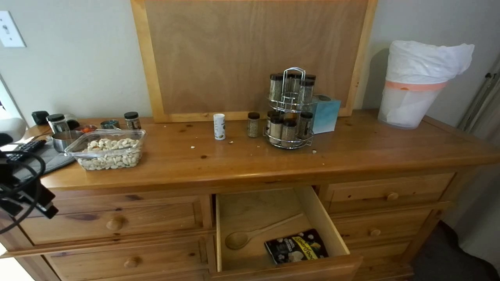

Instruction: Open the top left drawer

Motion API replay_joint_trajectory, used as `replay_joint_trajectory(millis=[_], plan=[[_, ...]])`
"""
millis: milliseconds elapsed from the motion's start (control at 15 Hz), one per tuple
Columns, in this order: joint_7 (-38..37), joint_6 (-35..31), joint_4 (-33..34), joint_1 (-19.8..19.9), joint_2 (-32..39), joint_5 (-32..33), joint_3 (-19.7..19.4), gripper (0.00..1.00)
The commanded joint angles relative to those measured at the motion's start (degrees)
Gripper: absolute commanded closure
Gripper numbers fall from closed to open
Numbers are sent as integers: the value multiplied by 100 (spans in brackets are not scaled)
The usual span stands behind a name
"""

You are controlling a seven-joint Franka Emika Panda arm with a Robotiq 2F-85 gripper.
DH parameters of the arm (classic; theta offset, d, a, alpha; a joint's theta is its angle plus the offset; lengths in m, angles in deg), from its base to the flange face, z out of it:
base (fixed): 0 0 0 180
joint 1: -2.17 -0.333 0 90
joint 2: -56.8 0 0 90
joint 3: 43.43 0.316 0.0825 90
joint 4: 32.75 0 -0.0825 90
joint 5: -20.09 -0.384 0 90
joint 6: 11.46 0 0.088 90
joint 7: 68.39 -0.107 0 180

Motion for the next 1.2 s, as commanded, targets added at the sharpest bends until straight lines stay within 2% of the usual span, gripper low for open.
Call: replay_joint_trajectory(millis=[0, 400, 800, 1133], plan=[[-437, -542, -1, 243, 423, 1240, -126, 0], [-1542, -880, 189, 319, 746, 3848, -675, 0], [-3710, -847, 822, 132, 1515, 6404, -1095, 0], [-5566, -627, 1660, 202, 2485, 8540, -954, 0]])
